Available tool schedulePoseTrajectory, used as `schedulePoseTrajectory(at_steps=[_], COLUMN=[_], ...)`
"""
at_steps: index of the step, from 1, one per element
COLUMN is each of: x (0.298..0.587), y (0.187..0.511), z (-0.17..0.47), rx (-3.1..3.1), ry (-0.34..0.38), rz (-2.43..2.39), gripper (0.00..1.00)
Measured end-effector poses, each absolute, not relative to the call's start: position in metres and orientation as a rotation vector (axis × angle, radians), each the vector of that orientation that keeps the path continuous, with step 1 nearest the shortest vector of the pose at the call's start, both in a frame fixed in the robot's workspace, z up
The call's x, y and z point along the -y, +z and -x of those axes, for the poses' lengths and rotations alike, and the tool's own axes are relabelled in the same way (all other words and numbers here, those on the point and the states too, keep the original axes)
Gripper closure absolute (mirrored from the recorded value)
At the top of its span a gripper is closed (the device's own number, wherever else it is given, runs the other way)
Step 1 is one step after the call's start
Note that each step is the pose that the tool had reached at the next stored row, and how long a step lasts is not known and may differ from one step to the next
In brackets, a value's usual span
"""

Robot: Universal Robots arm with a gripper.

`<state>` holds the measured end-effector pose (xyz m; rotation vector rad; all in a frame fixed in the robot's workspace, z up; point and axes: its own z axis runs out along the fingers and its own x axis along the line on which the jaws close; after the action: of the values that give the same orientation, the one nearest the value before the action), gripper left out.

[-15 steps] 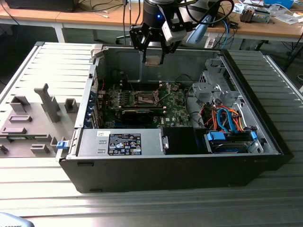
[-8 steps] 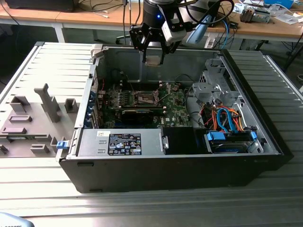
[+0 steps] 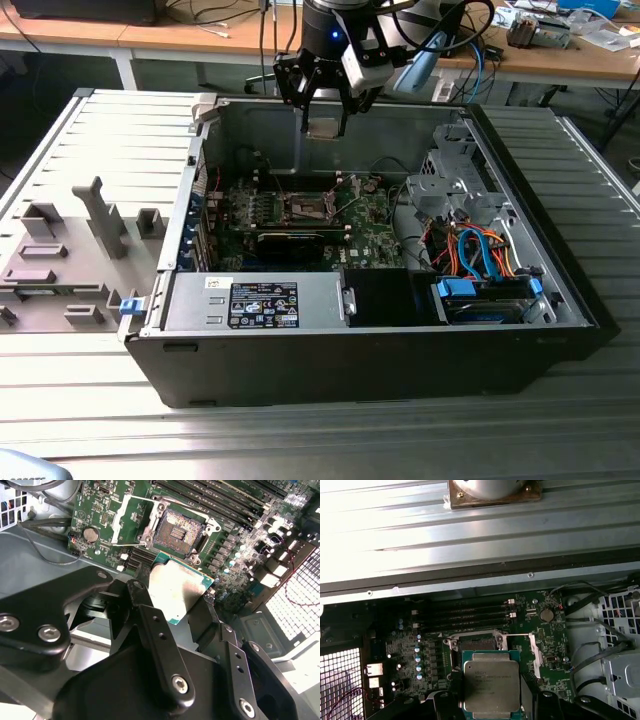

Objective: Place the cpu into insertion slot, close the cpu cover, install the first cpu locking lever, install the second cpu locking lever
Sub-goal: 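Place the cpu into insertion slot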

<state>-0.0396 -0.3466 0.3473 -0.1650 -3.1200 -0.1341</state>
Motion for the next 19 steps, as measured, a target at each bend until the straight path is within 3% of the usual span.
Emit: schedulePoseTrajectory(at_steps=[19], x=[0.3467], y=[0.3473], z=[0.0396], rx=[3.118], ry=[-0.135], rz=[0.214], gripper=[0.45])
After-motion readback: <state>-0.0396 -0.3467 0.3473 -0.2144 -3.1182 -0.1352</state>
